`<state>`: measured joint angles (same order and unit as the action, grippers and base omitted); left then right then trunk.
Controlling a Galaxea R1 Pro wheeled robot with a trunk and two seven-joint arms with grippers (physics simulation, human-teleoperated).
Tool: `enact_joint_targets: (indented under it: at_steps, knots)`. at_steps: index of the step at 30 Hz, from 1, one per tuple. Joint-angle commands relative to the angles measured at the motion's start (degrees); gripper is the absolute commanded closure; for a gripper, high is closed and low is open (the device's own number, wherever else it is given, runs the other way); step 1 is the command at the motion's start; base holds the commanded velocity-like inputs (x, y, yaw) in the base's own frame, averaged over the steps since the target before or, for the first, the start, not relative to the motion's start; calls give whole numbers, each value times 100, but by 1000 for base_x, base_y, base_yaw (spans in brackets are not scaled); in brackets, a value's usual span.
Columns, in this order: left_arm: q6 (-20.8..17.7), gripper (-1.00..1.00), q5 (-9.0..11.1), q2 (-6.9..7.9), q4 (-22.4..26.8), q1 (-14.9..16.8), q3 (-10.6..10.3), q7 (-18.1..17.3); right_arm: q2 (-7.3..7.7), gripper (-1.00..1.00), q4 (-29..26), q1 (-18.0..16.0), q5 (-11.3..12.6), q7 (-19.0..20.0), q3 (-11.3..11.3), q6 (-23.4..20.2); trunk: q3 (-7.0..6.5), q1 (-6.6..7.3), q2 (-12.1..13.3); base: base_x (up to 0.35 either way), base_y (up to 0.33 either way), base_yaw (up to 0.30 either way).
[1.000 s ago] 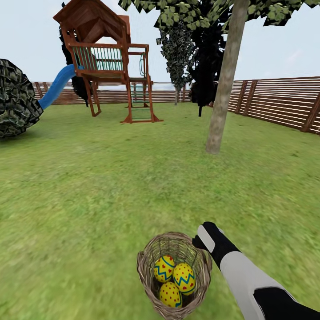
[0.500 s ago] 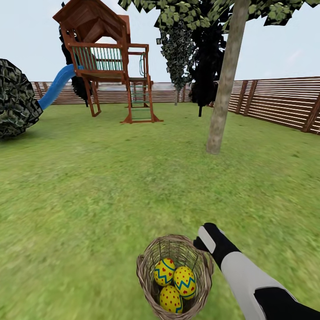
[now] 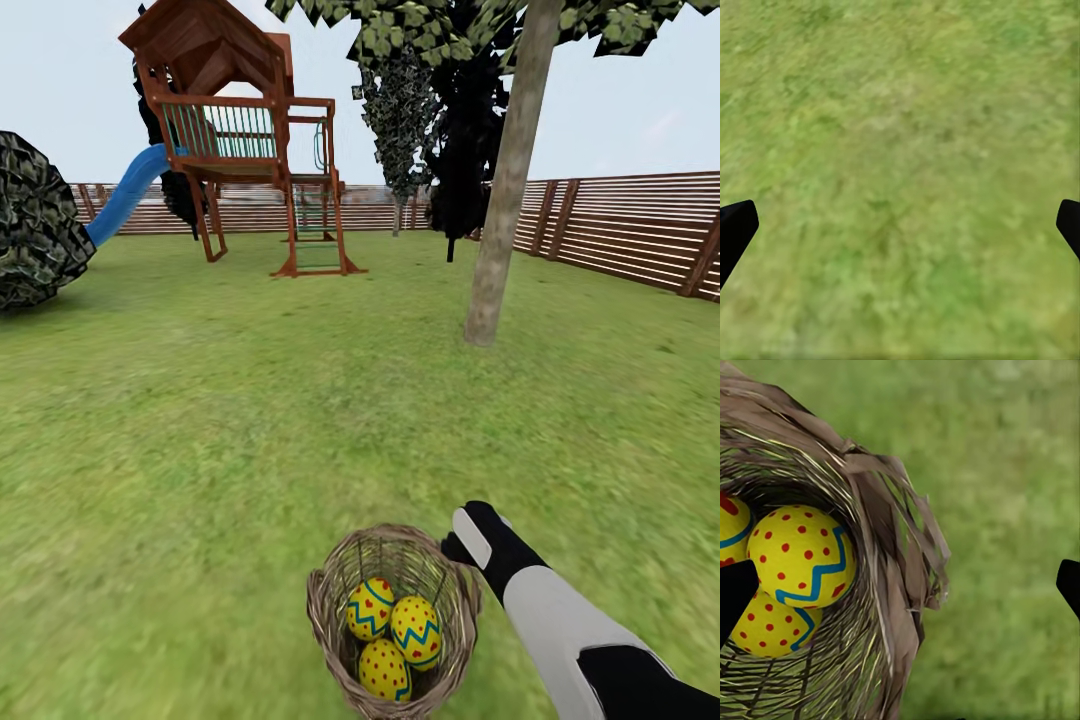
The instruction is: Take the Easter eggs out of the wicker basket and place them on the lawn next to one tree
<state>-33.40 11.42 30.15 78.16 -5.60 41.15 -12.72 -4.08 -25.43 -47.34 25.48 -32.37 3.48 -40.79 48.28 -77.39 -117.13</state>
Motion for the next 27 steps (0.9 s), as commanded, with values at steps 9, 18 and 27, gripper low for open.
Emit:
enact_joint_targets:
  at_steps: [9,18,27]
  knots:
    - [-30,-100,27,0,15,-2,7,-11,5,-100,-6,-3,62,-50,38,-16,167,-198,-365,0,0,0]
    - [-27,-100,27,-3,15,-2,7,-9,4,-100,-6,-3,62,-50,38,-16,328,-396,-726,0,0,0]
    - [-26,-100,27,-4,15,-2,7,-3,14,-100,-6,-3,62,-50,38,-16,490,-593,-1087,0,0,0]
